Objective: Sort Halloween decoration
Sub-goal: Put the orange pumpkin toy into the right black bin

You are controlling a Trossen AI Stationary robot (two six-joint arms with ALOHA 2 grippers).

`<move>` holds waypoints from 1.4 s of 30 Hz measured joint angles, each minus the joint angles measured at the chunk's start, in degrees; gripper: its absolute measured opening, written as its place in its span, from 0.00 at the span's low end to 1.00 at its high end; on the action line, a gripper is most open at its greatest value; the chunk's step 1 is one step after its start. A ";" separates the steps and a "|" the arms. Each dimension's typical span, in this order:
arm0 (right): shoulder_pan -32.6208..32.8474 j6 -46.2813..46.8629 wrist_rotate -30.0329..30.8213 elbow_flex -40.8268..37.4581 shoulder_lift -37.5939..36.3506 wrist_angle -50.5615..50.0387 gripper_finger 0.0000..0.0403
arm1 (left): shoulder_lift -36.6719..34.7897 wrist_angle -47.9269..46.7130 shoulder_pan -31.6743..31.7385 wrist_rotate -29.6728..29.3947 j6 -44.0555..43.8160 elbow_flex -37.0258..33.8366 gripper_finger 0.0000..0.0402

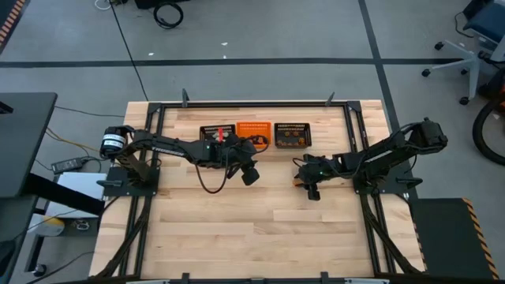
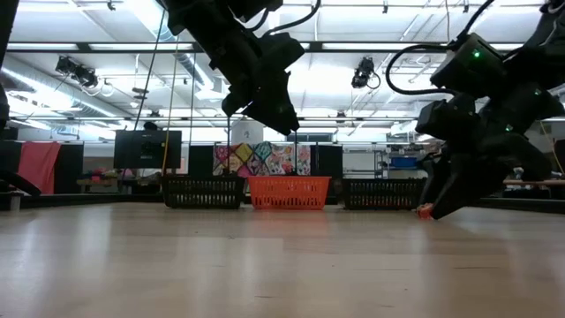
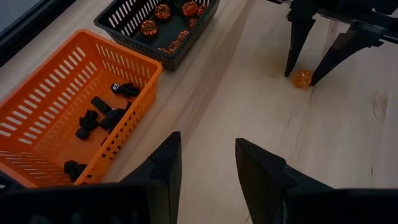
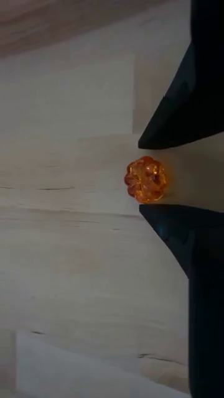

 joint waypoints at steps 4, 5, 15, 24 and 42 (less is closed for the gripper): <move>0.00 0.22 -0.04 -1.01 0.00 1.57 0.36 | 0.00 0.00 0.00 0.02 -0.01 0.00 0.31; 0.00 0.36 -0.04 -1.30 0.00 2.15 0.36 | 0.00 0.00 0.00 0.02 -0.02 0.00 0.31; 0.00 0.49 -0.55 -1.59 0.04 4.24 0.28 | 0.00 -0.02 0.00 0.04 -0.04 0.00 0.31; -0.28 -3.87 4.52 3.04 0.04 4.41 0.26 | 0.00 -0.07 0.00 0.04 0.07 0.00 0.31; -7.86 -21.36 32.98 9.09 0.04 2.35 0.26 | 0.00 -0.15 0.00 0.07 0.24 0.00 0.31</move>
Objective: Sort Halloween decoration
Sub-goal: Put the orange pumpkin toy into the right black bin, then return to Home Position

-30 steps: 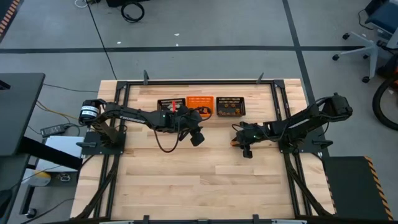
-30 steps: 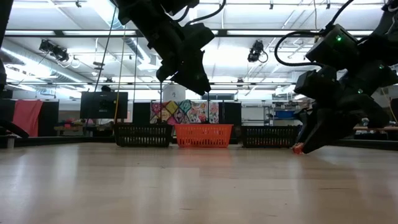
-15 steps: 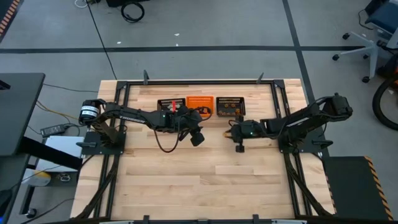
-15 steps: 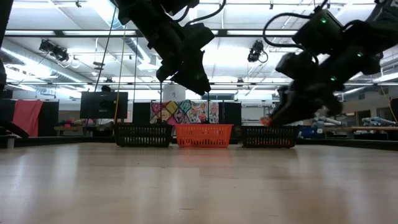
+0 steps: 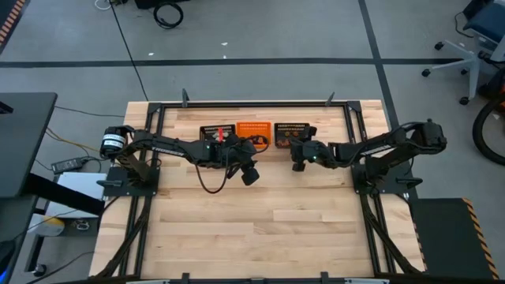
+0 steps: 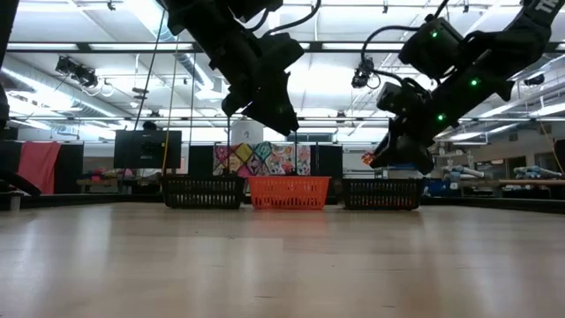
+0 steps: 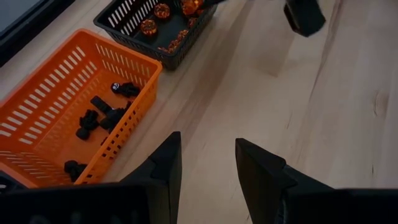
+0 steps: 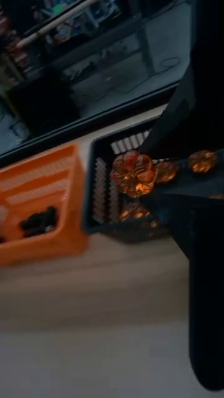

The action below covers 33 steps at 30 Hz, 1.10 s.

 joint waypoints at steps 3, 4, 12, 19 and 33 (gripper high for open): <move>-1.84 0.10 0.11 0.00 0.00 -1.34 0.26 | 0.00 -0.23 0.00 0.00 -0.11 0.00 0.31; -2.47 0.26 0.11 0.00 0.00 -1.44 0.26 | 0.00 -0.23 0.00 0.00 -0.17 0.00 0.31; -7.39 0.85 1.16 0.00 0.00 -2.66 0.27 | 0.00 -0.20 0.00 0.00 -0.20 0.00 0.31; -10.11 5.52 -0.40 1.71 0.00 -7.16 0.34 | 0.00 -0.13 0.00 0.00 -0.17 0.00 0.31; -10.91 12.32 -3.56 10.91 -5.01 -18.08 0.41 | -4.66 -2.46 -0.02 0.85 -2.96 0.04 0.31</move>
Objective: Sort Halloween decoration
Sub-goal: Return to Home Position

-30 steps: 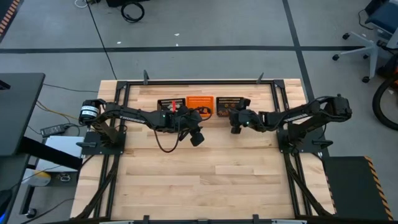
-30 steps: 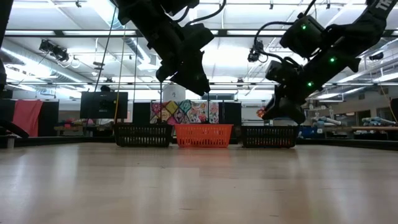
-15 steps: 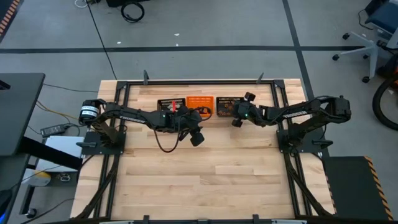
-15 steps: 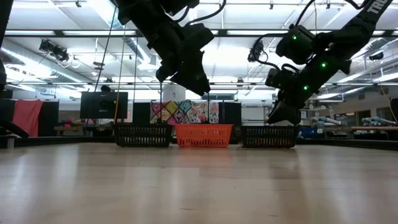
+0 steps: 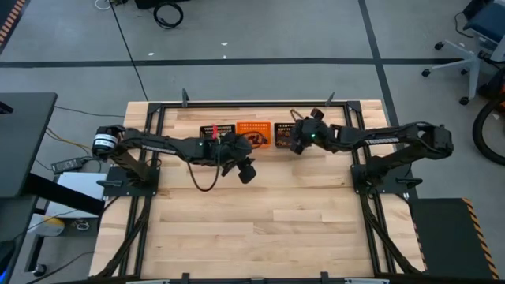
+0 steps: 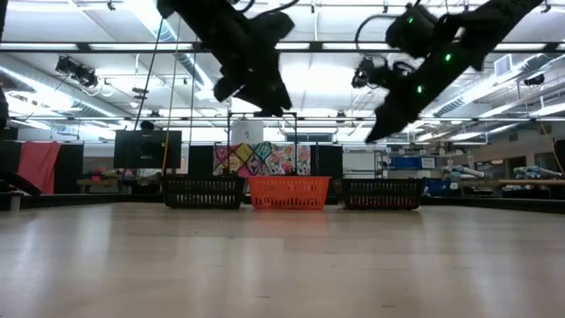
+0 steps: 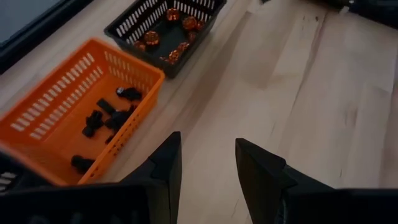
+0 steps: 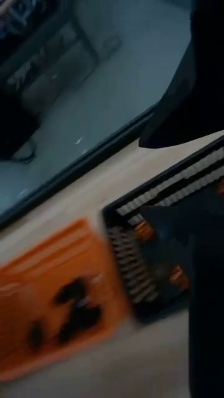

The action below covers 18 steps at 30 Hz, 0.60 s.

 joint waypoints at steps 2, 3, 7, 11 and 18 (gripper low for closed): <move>-0.17 2.31 -4.25 0.13 -2.69 0.40 0.40 | -1.31 -2.59 0.02 0.11 -0.03 0.00 0.31; -0.38 3.32 -6.77 0.10 -4.23 0.32 0.39 | -1.93 -4.03 0.00 0.22 0.27 0.00 0.31; -1.00 5.96 -13.40 -1.31 -11.11 0.27 0.36 | -6.13 -7.45 0.09 0.22 2.47 -1.47 0.31; -1.74 6.27 -15.05 -1.80 -18.59 -0.58 0.33 | -11.73 -8.05 1.10 0.20 3.38 -5.08 0.31; -5.88 11.59 -21.83 -1.81 -30.11 -2.63 0.29 | -23.10 -5.45 4.61 0.14 0.75 -13.77 0.31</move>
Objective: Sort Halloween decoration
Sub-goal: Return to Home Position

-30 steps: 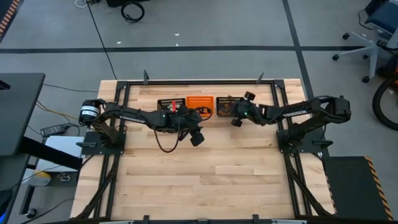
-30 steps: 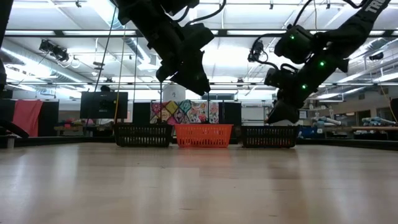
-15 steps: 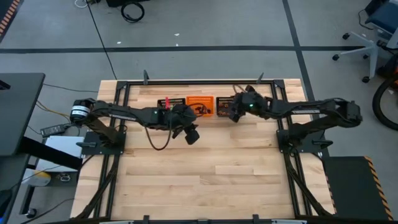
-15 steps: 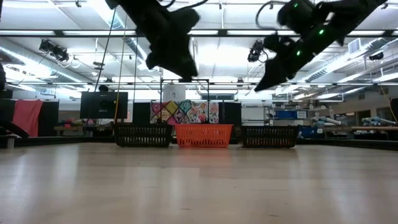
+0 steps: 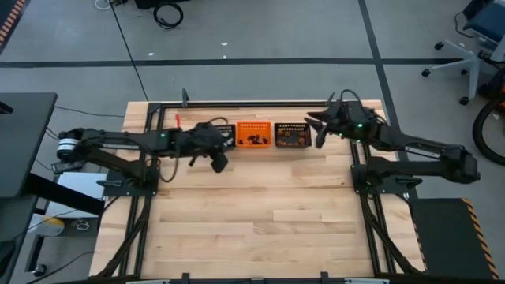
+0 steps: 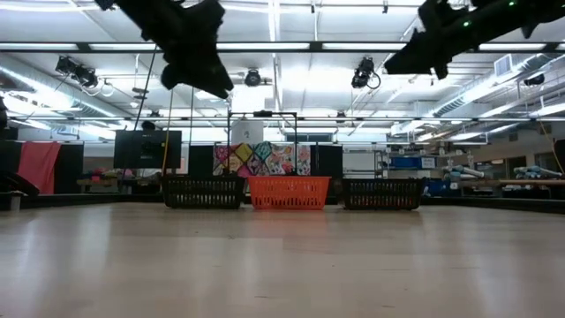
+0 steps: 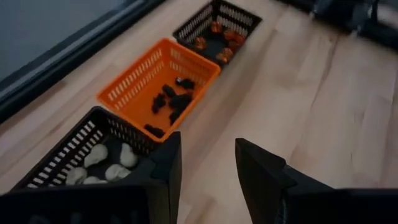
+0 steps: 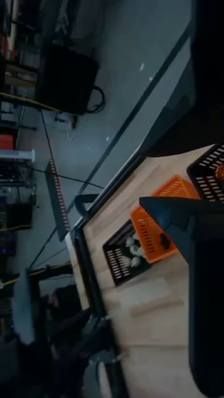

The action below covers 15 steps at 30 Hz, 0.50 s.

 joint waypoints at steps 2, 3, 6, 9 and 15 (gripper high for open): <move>-1.57 1.23 -1.70 -0.01 -2.62 -2.26 0.29 | -3.14 1.85 0.83 0.02 -1.62 -2.90 0.31; -2.28 1.82 -2.52 -0.04 -3.90 -3.11 0.28 | -4.87 3.14 1.21 0.02 -2.40 -4.41 0.31; -3.91 3.51 -4.66 -0.04 -7.49 -5.50 0.28 | -9.85 7.05 2.25 -0.03 -5.24 -9.45 0.31; -4.77 5.25 -5.49 -0.04 -10.51 -7.29 0.27 | -15.06 9.48 3.21 -0.01 -8.53 -14.35 0.31; -4.90 7.31 -5.45 -0.36 -14.13 -7.29 0.26 | -25.40 9.63 4.33 -2.45 -13.70 -21.60 0.31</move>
